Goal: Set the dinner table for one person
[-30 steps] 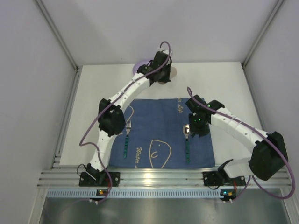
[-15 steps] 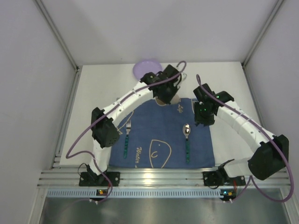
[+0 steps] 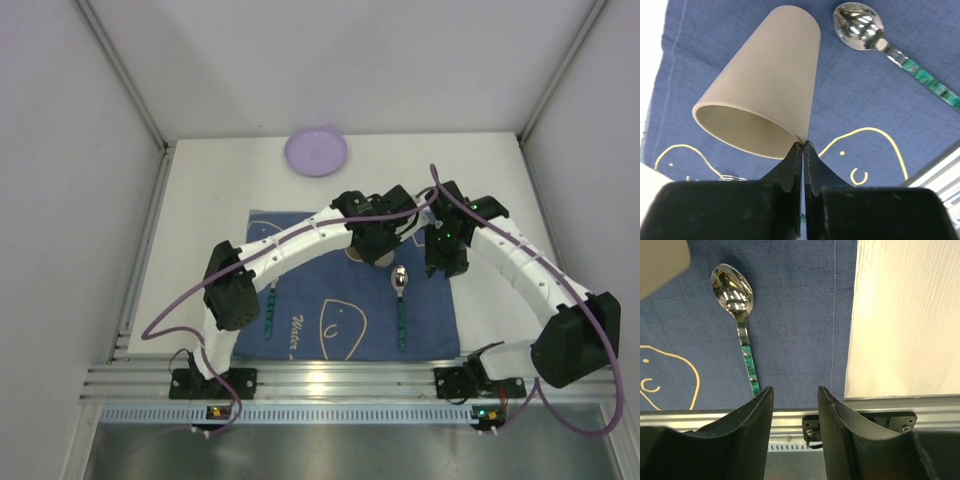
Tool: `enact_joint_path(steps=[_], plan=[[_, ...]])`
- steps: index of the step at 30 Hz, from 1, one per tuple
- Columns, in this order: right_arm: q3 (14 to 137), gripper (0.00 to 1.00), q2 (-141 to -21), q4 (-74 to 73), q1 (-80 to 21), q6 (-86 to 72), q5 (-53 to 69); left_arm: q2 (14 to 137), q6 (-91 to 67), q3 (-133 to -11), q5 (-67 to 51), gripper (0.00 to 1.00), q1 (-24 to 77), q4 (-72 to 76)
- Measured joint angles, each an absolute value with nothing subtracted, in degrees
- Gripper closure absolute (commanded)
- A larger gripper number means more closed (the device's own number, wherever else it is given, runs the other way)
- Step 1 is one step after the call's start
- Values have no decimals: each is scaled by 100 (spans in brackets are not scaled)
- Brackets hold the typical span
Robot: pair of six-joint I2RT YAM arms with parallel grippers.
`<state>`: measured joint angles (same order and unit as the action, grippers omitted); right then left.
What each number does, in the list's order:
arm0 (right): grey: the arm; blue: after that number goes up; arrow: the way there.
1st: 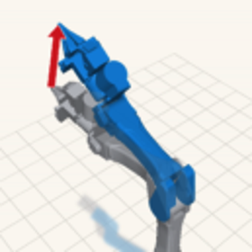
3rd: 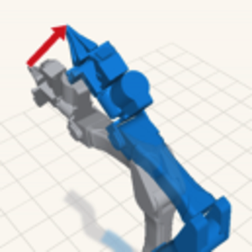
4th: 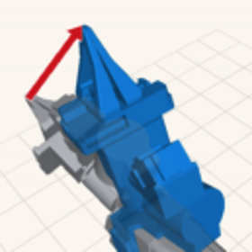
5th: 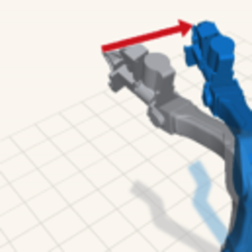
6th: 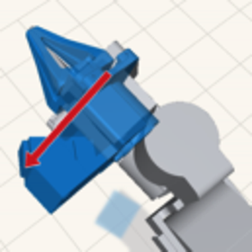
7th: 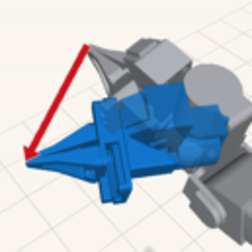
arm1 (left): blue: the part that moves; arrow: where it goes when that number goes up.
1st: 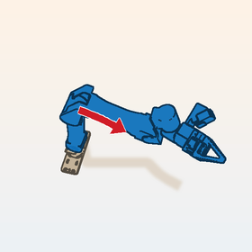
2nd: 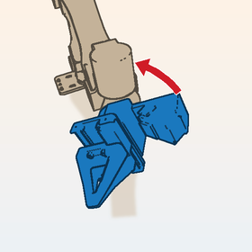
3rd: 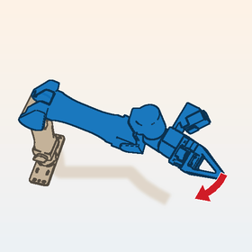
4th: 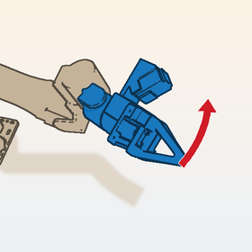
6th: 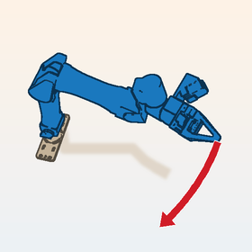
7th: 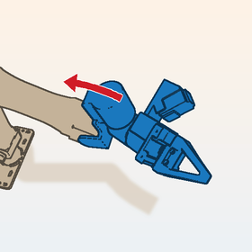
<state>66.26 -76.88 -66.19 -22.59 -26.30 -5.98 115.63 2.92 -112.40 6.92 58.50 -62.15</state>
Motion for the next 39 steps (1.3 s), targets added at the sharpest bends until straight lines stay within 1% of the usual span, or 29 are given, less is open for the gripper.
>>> enact_joint_path(steps=[3,5,6,7,8,11,13,14,20,24,35,39], plan=[[6617,59,-7688,-6617,-2226,-2563,-552,11561,399,-11192,873,100,5848,-6178],[6604,59,-7688,-6624,-2180,-2536,-526,11561,440,-11157,947,96,5850,-6165],[6604,59,-7688,-6624,-2143,-2512,-521,11566,451,-11153,978,93,5854,-6167],[6604,58,-7684,-6619,-2099,-2499,-521,11574,467,-11153,998,83,5857,-6167],[6602,57,-7673,-6613,-2051,-2482,-517,11581,495,-11159,1002,77,5867,-6165],[6576,53,-7553,-6595,-1879,-2410,-530,11727,517,-11332,991,62,5942,-6158],[6514,53,-7393,-6593,-1728,-2359,-541,11902,482,-11559,993,60,5994,-6152],[6495,53,-7317,-6604,-1662,-2344,-565,11974,462,-11664,1002,57,6012,-6149],[6484,53,-7050,-6591,-1555,-2307,-611,12239,423,-12140,1201,55,6047,-6106],[6412,53,-7039,-6582,-1551,-2300,-589,12317,421,-12346,1463,51,6047,-6027],[6381,55,-7168,-6545,-1546,-2296,-395,12742,73,-12604,1865,52,5682,-5771],[6407,53,-7175,-6318,-1546,-2303,143,12807,-217,-12696,2053,52,5419,-5813]])
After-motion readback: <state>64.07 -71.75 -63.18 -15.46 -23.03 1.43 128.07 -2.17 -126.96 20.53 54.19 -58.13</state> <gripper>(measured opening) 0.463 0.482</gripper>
